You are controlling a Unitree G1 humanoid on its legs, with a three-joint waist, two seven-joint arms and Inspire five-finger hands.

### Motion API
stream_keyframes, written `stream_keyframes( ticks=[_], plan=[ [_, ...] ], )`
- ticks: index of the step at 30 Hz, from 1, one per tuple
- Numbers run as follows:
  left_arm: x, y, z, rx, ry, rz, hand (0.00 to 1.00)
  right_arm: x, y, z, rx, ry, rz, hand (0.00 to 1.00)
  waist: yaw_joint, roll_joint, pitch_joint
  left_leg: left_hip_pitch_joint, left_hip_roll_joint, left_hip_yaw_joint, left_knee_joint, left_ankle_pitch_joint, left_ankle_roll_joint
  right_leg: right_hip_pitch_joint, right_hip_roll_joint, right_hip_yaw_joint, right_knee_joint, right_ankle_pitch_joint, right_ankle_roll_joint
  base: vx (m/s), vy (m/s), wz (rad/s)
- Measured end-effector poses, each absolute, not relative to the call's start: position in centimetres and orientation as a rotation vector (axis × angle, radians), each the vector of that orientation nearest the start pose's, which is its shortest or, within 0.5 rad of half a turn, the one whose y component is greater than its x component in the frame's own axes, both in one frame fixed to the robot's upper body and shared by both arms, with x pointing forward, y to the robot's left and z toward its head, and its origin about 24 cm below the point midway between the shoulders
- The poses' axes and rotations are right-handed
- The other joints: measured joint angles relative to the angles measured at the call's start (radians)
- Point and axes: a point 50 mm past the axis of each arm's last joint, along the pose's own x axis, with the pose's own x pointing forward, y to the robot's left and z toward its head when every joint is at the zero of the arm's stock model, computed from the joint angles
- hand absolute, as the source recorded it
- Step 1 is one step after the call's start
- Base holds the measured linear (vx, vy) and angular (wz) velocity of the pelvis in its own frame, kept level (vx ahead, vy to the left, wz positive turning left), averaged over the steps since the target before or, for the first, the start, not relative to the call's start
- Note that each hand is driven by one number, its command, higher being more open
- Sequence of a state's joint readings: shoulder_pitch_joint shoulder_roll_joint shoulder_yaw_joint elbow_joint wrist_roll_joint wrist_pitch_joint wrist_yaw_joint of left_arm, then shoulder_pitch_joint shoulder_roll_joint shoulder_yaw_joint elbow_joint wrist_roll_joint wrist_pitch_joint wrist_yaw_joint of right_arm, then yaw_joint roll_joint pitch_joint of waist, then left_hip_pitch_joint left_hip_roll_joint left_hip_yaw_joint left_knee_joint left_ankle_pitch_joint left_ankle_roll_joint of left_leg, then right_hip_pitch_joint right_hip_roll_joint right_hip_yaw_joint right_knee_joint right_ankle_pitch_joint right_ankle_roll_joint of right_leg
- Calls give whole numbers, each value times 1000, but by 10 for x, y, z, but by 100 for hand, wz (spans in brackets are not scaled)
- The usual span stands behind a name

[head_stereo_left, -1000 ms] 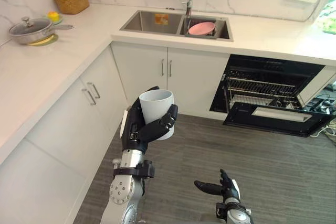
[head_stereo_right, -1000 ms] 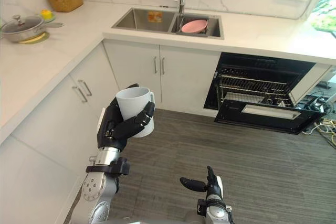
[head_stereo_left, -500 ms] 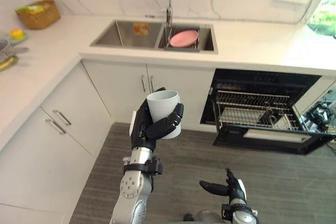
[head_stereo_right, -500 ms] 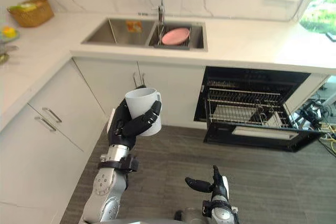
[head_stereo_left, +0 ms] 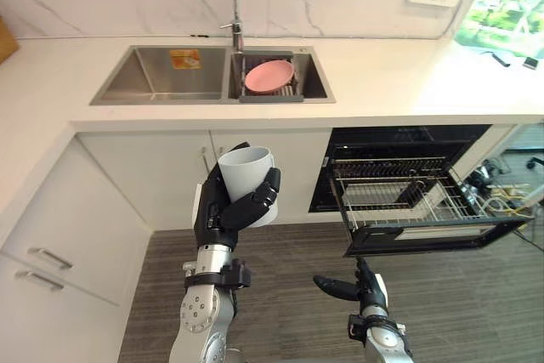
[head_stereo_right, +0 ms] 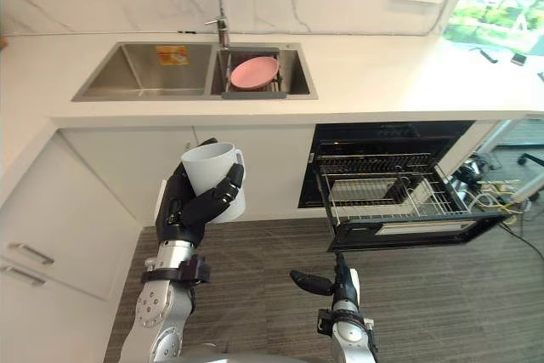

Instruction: Walk over to the sink, pick up the cup, carry it to the dishwasher, place the cup inside the dishwasher, then close the dishwasher door

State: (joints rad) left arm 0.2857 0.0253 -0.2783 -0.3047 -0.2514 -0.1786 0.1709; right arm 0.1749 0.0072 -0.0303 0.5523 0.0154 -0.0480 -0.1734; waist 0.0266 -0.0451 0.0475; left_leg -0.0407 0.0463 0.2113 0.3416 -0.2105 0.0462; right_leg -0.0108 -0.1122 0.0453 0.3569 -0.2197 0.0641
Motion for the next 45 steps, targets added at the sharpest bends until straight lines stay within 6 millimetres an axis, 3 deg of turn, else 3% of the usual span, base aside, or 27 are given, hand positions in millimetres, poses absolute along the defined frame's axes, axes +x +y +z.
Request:
stream_keyframes(
  ticks=[2, 4, 7, 9, 10, 11, 13, 17, 18, 20, 24, 26, 28, 29, 30, 31, 32, 33, 36, 40, 45],
  plan=[
    [195, 112, 67, -313, -156, -18, 0, 157, -170, -108, -20, 679, -247, 100, -1, -3, 2, 59, -10, 31, -66, -3, 3, -66, -10, -12, 142, 0, 10, 113, 139, -49],
    [194, 113, 66, -294, -152, -24, 0, 157, -168, -109, -18, 688, -242, 100, -17, -4, 10, 123, -16, 61, -114, -5, 8, -132, -52, -108, 305, -5, 23, 93, 89, -38],
    [195, 114, 67, -286, -162, -21, 0, 161, -163, -108, -22, 682, -216, 100, -24, 1, 11, 146, 7, 98, -138, -16, -9, -207, -64, -213, 323, -51, -15, 81, -15, -42],
    [197, 115, 66, -274, -160, -21, 0, 167, -158, -106, -32, 664, -190, 100, -46, -2, 12, 147, 34, 116, -118, -34, -40, -245, -45, -294, 194, -38, -23, 143, -142, -34],
    [199, 117, 65, -261, -159, -23, 0, 171, -158, -102, -33, 644, -187, 100, -56, -24, 9, 149, 22, 119, -99, -46, -54, -242, -34, -300, 82, 75, -69, 227, -157, -27],
    [202, 114, 60, -263, -136, -19, 0, 174, -165, -98, -53, 622, -194, 100, -66, 19, 15, 158, 55, 100, -95, -56, -66, -211, 2, -307, 52, 88, -78, 240, -134, -36],
    [203, 110, 58, -245, -131, -19, 0, 182, -175, -72, -78, 487, -210, 100, -70, 66, 29, 180, 85, 88, -108, -57, -80, -195, 53, -286, 19, 89, -94, 261, -139, -53],
    [208, 103, 65, -227, -168, -31, 0, 189, -183, -25, -102, 263, -246, 100, -81, 70, 30, 201, 97, 86, -115, -38, -93, -171, 78, -272, -6, 84, -102, 137, -82, -21],
    [209, 103, 67, -210, -179, -34, 0, 189, -182, -6, -101, 166, -249, 100, -96, 71, 31, 213, 103, 77, -112, -35, -96, -141, 85, -278, -31, 85, -100, 75, -29, 11],
    [208, 103, 67, -193, -182, -31, 0, 186, -179, 7, -89, 95, -241, 100, -98, 70, 30, 213, 110, 72, -79, -32, -102, -111, 90, -281, -60, 90, -95, 45, -14, 8],
    [207, 108, 68, -196, -189, 1, 0, 179, -159, 22, -52, 29, -158, 100, -93, 79, 42, 111, 156, 66, 229, 6, -151, -18, 102, -259, -167, 114, -102, 44, 11, -12],
    [205, 111, 70, -198, -195, 19, 0, 180, -150, 25, -36, 14, -123, 100, -84, 69, 59, 51, 185, 47, 378, 28, -143, 19, 111, -232, -210, 125, -115, 79, 41, -38],
    [205, 109, 71, -202, -200, 17, 0, 182, -149, 31, -32, -14, -118, 100, -65, 69, 60, 10, 163, 14, 356, -73, -132, 20, 108, -197, -217, 125, -116, 92, 64, -50],
    [205, 109, 71, -203, -200, 16, 0, 186, -148, 35, -31, -37, -113, 100, -64, 62, 64, -25, 126, -35, 296, -121, -111, 19, 94, -174, -219, 124, -115, 99, 116, -54],
    [204, 109, 71, -201, -198, 18, 0, 191, -147, 40, -32, -60, -106, 100, -63, 56, 68, -55, 86, -90, 206, -130, -107, 19, 78, -150, -219, 123, -109, 96, 148, -58],
    [204, 109, 71, -201, -198, 17, 0, 193, -147, 41, -34, -70, -103, 100, -64, 55, 68, -65, 70, -120, 148, -123, -112, 19, 70, -138, -217, 122, -95, 100, 204, -59],
    [204, 108, 71, -203, -198, 16, 0, 194, -149, 44, -47, -87, -96, 100, -65, 75, 62, -63, 59, -158, -12, -39, -120, 21, 74, -122, -206, 125, -55, 150, 249, -57],
    [204, 107, 70, -200, -193, 9, 0, 195, -150, 42, -62, -84, -85, 100, -62, 80, 59, -42, 62, -150, -55, 74, -101, 30, 79, -98, -198, 113, -34, 214, 273, -50],
    [206, 109, 71, -171, -205, -7, 0, 196, -147, 45, -44, -99, -81, 100, -67, 35, 47, -10, 11, -120, -131, 94, -73, 20, 26, -80, -205, 108, -13, 176, 184, -17],
    [205, 113, 70, -154, -201, -5, 0, 198, -145, 47, -35, -105, -60, 100, -65, 35, 45, 58, -25, -98, -211, 106, -57, 45, -6, -64, -223, 103, -1, 93, 117, -12],
    [205, 114, 70, -151, -202, -3, 0, 198, -145, 47, -38, -107, -51, 100, -70, 36, 42, 72, -26, -71, -241, 108, -56, 46, -4, -41, -250, 110, 10, 45, 21, -18]
  ],
)
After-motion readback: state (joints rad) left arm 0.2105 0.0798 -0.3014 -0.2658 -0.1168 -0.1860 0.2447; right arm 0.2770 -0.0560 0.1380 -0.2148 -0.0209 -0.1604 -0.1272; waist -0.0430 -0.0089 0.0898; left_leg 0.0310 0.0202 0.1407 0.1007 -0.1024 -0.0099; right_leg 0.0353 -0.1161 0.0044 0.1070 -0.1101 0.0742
